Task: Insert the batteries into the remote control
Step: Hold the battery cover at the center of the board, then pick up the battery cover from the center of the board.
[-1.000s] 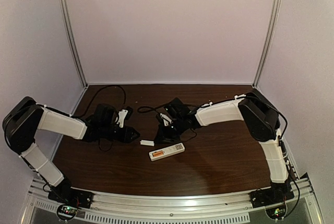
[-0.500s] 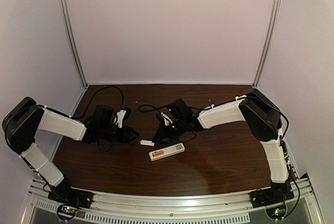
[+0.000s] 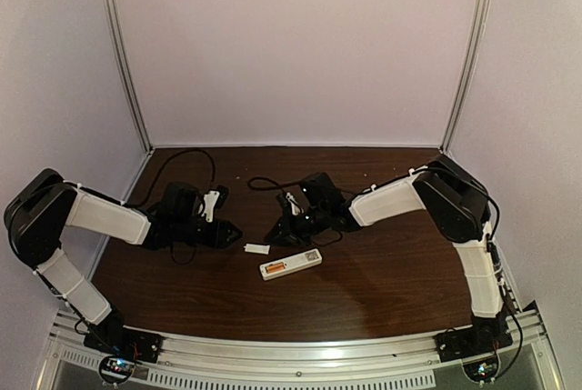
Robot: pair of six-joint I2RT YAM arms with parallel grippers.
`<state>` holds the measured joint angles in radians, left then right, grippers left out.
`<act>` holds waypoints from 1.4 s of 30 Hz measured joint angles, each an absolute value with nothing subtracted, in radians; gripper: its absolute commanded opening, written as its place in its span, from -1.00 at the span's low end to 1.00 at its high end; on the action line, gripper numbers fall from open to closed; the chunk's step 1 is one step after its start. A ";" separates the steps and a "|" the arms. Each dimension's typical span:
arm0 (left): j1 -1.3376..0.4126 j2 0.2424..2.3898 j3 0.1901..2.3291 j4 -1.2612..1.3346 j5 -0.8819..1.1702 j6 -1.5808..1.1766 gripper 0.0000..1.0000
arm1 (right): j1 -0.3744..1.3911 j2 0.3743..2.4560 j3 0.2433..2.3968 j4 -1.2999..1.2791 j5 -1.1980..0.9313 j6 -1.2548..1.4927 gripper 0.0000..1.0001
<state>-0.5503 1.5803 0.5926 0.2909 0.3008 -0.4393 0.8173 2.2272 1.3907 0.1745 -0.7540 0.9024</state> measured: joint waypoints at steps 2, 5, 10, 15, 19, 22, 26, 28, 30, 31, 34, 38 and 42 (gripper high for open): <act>-0.550 1.580 0.593 0.291 0.302 -0.440 -0.15 | 0.817 2.239 1.391 0.177 -0.763 0.906 -0.91; -0.550 1.580 0.592 0.291 0.303 -0.441 -0.15 | 0.817 2.258 1.391 0.171 -0.767 0.905 -0.92; -0.550 1.580 0.591 0.291 0.304 -0.443 -0.15 | 0.818 2.272 1.418 0.122 -0.776 0.883 -0.92; -0.550 1.584 0.586 0.295 0.318 -0.452 -0.15 | 0.818 2.272 1.433 0.080 -0.770 0.858 -0.92; -0.550 1.605 0.572 0.315 0.350 -0.468 -0.15 | 0.818 2.272 1.436 0.071 -0.770 0.844 -0.93; -0.550 1.629 0.562 0.335 0.384 -0.488 -0.15 | 0.817 2.272 1.436 0.071 -0.770 0.841 -0.94; -0.550 1.673 0.551 0.379 0.437 -0.535 -0.15 | 0.817 2.272 1.434 0.075 -0.771 0.844 -0.94; -0.550 1.698 0.549 0.424 0.467 -0.561 -0.17 | 0.815 2.272 1.427 0.086 -0.774 0.847 -0.95; -0.548 1.726 0.550 0.474 0.500 -0.590 -0.21 | 0.812 2.272 1.420 0.097 -0.780 0.853 -0.95; -0.546 1.740 0.550 0.496 0.517 -0.606 -0.24 | 0.811 2.272 1.419 0.101 -0.782 0.857 -0.95; -0.538 1.788 0.550 0.575 0.572 -0.660 -0.37 | 0.810 2.272 1.415 0.109 -0.786 0.864 -0.95; -0.523 1.838 0.551 0.651 0.627 -0.716 -0.48 | 0.807 2.272 1.412 0.115 -0.787 0.866 -0.96; -0.517 1.860 0.551 0.680 0.657 -0.752 -0.61 | 0.806 2.272 1.407 0.126 -0.788 0.868 -0.96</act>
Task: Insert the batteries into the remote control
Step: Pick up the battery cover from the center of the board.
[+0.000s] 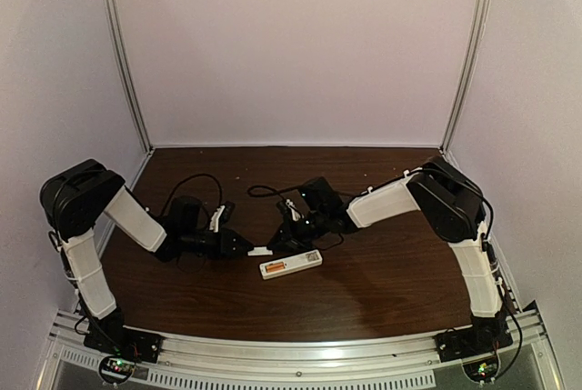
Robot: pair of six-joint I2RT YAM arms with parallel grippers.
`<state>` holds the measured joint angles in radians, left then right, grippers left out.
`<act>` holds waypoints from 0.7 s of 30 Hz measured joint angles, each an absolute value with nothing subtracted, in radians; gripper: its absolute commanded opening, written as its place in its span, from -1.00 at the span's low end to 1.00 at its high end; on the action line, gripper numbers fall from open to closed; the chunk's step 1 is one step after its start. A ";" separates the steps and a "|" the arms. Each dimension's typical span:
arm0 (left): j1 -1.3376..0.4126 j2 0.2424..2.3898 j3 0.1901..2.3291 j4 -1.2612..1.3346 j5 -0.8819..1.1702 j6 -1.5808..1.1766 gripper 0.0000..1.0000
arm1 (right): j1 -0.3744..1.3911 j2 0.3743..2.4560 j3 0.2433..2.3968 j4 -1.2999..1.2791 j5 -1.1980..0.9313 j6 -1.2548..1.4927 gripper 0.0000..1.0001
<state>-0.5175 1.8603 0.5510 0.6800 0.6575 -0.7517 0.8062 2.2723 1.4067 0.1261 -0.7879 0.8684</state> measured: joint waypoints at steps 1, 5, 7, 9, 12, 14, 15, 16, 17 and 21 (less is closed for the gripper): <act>-0.517 1.863 0.551 0.680 0.664 -0.756 -0.64 | 0.806 2.272 1.406 0.128 -0.788 0.869 -0.96; -0.518 1.871 0.551 0.678 0.685 -0.772 -0.75 | 0.806 2.272 1.405 0.132 -0.788 0.869 -0.96; -0.518 1.874 0.552 0.673 0.692 -0.775 -0.83 | 0.806 2.272 1.402 0.137 -0.788 0.871 -0.96; -0.517 1.874 0.552 0.672 0.697 -0.781 -0.94 | 0.806 2.272 1.400 0.142 -0.789 0.871 -0.93; -0.517 1.872 0.556 0.672 0.715 -0.795 -1.00 | 0.806 2.271 1.400 0.155 -0.794 0.873 -0.78; -0.516 1.871 0.556 0.673 0.720 -0.796 -1.00 | 0.806 2.265 1.398 0.162 -0.797 0.870 -0.64; -0.516 1.870 0.556 0.672 0.721 -0.796 -1.00 | 0.804 2.260 1.395 0.164 -0.796 0.862 -0.58; -0.516 1.869 0.558 0.672 0.721 -0.795 -1.00 | 0.804 2.252 1.393 0.162 -0.793 0.859 -0.52; -0.516 1.866 0.558 0.671 0.720 -0.795 -1.00 | 0.803 2.242 1.392 0.152 -0.786 0.848 -0.45; -0.517 1.804 0.579 0.603 0.707 -0.771 -1.00 | 0.785 2.150 1.399 0.049 -0.727 0.758 -0.16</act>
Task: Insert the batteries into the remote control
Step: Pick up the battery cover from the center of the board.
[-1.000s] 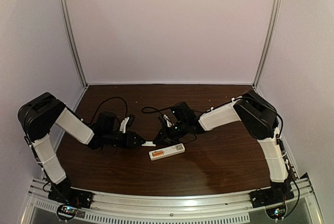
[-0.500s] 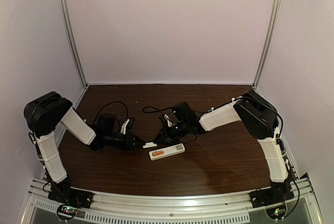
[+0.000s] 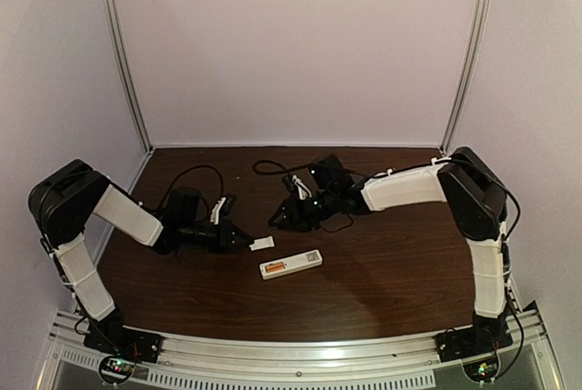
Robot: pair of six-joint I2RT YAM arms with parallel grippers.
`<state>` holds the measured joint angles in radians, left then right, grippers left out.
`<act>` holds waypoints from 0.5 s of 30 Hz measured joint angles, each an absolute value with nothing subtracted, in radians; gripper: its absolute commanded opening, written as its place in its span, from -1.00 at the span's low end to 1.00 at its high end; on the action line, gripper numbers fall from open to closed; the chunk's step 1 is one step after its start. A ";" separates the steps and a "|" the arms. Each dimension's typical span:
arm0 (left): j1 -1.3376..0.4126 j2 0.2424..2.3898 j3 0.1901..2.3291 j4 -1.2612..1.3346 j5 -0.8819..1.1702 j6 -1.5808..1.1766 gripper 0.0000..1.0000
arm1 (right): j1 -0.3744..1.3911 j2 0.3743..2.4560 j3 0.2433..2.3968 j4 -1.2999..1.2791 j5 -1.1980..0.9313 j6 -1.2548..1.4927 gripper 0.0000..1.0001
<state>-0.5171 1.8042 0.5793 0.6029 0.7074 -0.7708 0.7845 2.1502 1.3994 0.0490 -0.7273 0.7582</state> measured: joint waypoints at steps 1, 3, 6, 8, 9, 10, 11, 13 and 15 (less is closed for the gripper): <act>-0.517 1.781 0.590 0.575 0.699 -0.759 -1.00 | 0.777 2.117 1.407 0.021 -0.707 0.732 -0.08; -0.517 1.726 0.621 0.516 0.683 -0.731 -1.00 | 0.758 2.041 1.428 -0.029 -0.668 0.681 0.06; -0.516 1.646 0.684 0.426 0.660 -0.677 -1.00 | 0.729 1.921 1.462 -0.078 -0.618 0.603 0.22; -0.514 1.600 0.722 0.376 0.650 -0.652 -1.00 | 0.715 1.844 1.468 -0.104 -0.584 0.535 0.27; -0.512 1.576 0.743 0.346 0.648 -0.643 -1.00 | 0.709 1.807 1.466 -0.118 -0.562 0.493 0.27; -0.511 1.559 0.757 0.326 0.647 -0.636 -1.00 | 0.707 1.772 1.457 -0.126 -0.538 0.456 0.28; -0.511 1.542 0.778 0.294 0.648 -0.633 -1.00 | 0.708 1.735 1.438 -0.133 -0.513 0.414 0.28; -0.510 1.515 0.807 0.246 0.654 -0.632 -1.00 | 0.723 1.660 1.398 -0.165 -0.453 0.325 0.27; -0.510 1.491 0.830 0.204 0.667 -0.634 -1.00 | 0.753 1.596 1.369 -0.197 -0.378 0.227 0.27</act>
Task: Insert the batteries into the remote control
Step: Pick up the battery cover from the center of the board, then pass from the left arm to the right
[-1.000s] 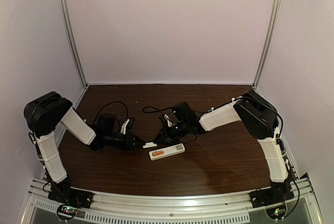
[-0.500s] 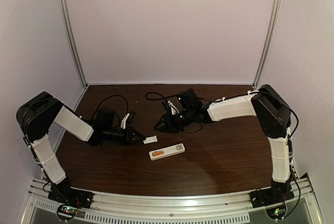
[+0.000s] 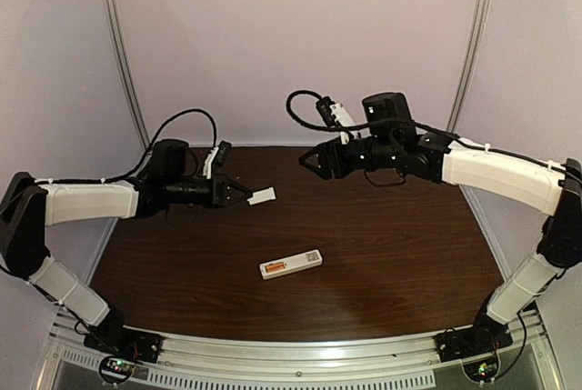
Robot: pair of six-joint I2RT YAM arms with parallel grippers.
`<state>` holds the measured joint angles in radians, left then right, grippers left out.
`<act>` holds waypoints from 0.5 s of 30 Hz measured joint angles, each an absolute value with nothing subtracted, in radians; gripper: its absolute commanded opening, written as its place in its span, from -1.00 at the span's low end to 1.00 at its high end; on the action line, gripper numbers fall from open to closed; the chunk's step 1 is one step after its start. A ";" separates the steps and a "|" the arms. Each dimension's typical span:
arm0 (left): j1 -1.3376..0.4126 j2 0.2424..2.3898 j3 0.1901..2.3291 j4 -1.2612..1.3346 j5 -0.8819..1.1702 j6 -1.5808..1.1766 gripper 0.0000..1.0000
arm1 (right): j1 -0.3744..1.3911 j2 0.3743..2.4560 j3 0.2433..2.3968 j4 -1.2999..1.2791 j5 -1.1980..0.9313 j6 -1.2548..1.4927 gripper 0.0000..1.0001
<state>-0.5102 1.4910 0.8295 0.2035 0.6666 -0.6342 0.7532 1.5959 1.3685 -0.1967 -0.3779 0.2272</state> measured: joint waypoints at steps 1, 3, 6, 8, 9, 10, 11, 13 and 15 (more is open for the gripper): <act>-0.510 1.479 0.835 0.187 0.673 -0.638 -1.00 | 0.778 1.567 1.354 -0.210 -0.328 0.173 0.26; -0.510 1.448 0.843 0.148 0.691 -0.655 -1.00 | 0.830 1.522 1.329 -0.223 -0.235 0.075 0.23; -0.510 1.409 0.846 0.118 0.716 -0.698 -1.00 | 0.924 1.476 1.291 -0.235 -0.088 -0.062 0.15; -0.510 1.380 0.850 0.088 0.727 -0.742 -1.00 | 0.995 1.468 1.278 -0.236 0.019 -0.149 0.09; -0.510 1.370 0.857 0.076 0.731 -0.759 -1.00 | 1.031 1.469 1.275 -0.235 0.078 -0.191 0.07; -0.510 1.359 0.863 0.065 0.733 -0.778 -1.00 | 1.064 1.472 1.273 -0.233 0.128 -0.233 0.04; -0.511 1.345 0.871 0.052 0.734 -0.802 -1.00 | 1.098 1.476 1.271 -0.228 0.181 -0.273 0.04; -0.512 1.317 0.880 0.035 0.734 -0.842 -1.00 | 1.160 1.494 1.271 -0.205 0.274 -0.346 0.03; -0.514 1.288 0.894 0.007 0.731 -0.886 -1.00 | 1.210 1.521 1.271 -0.179 0.348 -0.415 0.02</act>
<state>-0.5144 1.2884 0.8940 0.0074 0.7307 -0.8856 1.2098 1.5208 1.2713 -0.1795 0.3485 -0.4149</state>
